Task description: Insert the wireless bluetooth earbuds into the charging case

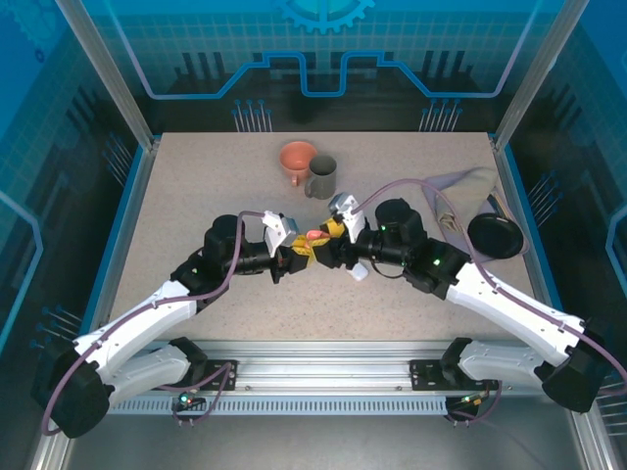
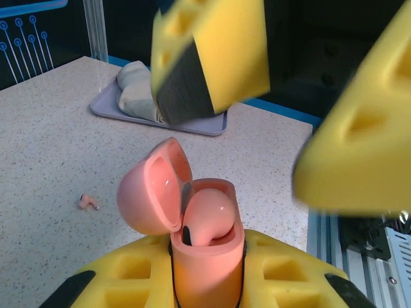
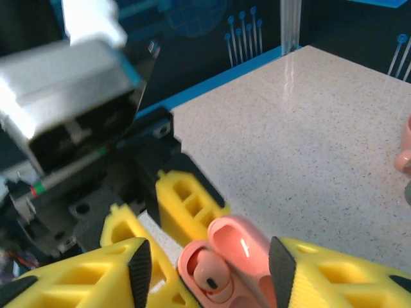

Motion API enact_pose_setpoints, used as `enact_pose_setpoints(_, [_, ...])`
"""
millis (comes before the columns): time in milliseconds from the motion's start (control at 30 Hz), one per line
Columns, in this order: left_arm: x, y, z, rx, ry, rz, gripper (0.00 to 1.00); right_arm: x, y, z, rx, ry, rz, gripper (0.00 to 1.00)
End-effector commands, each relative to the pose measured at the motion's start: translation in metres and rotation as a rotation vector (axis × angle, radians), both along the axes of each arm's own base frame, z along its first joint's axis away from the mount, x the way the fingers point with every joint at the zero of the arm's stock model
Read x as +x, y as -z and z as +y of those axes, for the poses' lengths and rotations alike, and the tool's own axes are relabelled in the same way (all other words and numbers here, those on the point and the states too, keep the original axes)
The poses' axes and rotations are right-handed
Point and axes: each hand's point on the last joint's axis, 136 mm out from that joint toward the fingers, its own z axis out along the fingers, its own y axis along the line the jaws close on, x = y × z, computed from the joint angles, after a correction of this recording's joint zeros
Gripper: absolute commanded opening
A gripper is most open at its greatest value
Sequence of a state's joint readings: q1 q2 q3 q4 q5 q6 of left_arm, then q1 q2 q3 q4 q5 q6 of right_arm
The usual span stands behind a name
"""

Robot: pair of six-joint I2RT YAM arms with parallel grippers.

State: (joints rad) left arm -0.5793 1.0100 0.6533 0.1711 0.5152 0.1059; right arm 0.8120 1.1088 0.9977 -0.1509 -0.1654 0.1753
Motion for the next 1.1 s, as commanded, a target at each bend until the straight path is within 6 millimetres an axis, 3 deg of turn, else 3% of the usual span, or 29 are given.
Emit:
enact_pose_setpoints(0, [-0.002,-0.013,0.000,-0.029,0.002,-0.065,0.00,0.000,-0.038,-0.016,0.049,0.046,-0.009,0.64])
enact_pose_setpoints(100, [-0.001,-0.015,0.000,-0.034,-0.003,-0.075,0.00,0.008,-0.048,-0.032,0.044,0.111,0.005,0.70])
enact_pose_setpoints(233, [-0.003,-0.018,0.001,-0.042,-0.003,-0.096,0.00,0.021,-0.048,-0.059,0.029,0.204,0.069,0.72])
enact_pose_setpoints(400, [-0.005,-0.027,0.006,-0.053,-0.015,-0.142,0.00,0.038,-0.028,-0.102,0.003,0.368,0.159,0.92])
enact_pose_setpoints(567, [-0.009,-0.033,0.009,-0.059,-0.019,-0.170,0.00,0.050,0.018,-0.142,-0.098,0.479,0.316,0.94])
enact_pose_setpoints(700, [-0.012,-0.037,0.011,-0.062,-0.018,-0.177,0.00,0.060,0.057,-0.157,-0.211,0.497,0.408,0.94])
enact_pose_setpoints(900, [-0.017,-0.042,0.014,-0.062,-0.019,-0.185,0.00,0.089,0.112,-0.156,-0.383,0.464,0.529,0.87])
enact_pose_setpoints(1067, [-0.019,-0.044,0.016,-0.063,-0.018,-0.183,0.00,0.128,0.154,-0.147,-0.484,0.434,0.596,0.74])
